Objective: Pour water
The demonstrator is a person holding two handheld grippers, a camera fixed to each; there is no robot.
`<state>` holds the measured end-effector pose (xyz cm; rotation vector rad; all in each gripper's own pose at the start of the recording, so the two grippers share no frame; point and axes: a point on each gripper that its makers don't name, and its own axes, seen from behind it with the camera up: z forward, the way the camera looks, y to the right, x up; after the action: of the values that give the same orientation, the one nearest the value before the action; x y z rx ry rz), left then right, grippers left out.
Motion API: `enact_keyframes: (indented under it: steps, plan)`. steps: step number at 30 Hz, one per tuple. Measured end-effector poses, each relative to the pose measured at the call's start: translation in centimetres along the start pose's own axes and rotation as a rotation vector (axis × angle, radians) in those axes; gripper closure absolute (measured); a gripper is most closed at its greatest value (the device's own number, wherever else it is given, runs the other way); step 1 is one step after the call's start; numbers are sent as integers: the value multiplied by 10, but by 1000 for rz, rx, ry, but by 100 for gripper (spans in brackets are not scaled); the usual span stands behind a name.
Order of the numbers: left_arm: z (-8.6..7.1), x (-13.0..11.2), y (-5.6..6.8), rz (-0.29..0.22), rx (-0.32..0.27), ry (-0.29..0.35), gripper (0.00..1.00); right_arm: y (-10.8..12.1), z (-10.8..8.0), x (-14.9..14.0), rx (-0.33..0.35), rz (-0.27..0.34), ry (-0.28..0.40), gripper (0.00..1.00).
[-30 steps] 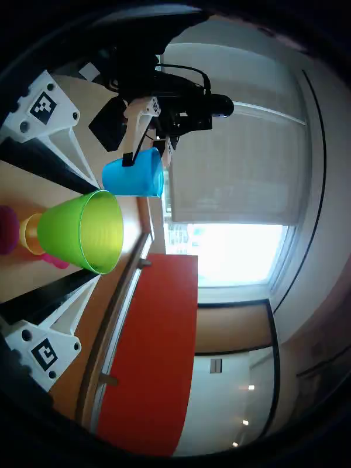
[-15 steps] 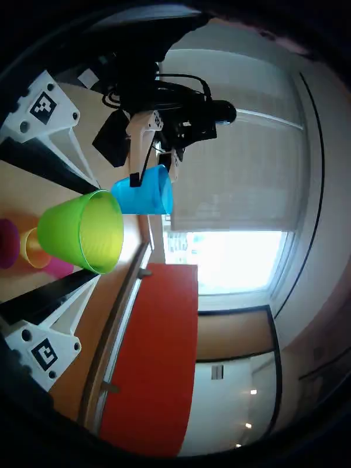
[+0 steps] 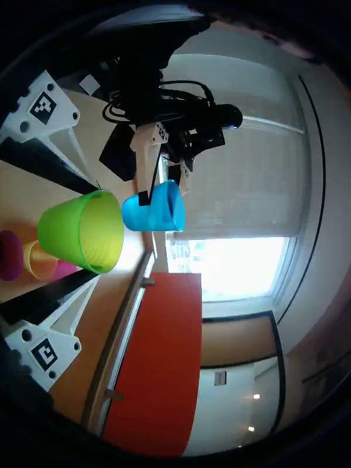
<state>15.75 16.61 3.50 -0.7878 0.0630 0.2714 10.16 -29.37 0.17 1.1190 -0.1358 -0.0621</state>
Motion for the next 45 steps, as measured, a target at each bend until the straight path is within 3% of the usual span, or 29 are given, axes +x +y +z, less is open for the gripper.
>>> enact_keyframes:
  steps: [5, 14, 45]
  plan:
    - [0, 5, -3, 38, 8, 16, 18, -6, 1, -3, 21, -1, -5, 9]
    - [0, 9, 3, 128, 0, 40, 18, -19, 8, -12, 63, -4, -19, 9]
    - [-5, 25, 4, 311, 22, 88, 18, -46, 22, -16, 147, -8, -37, 9]
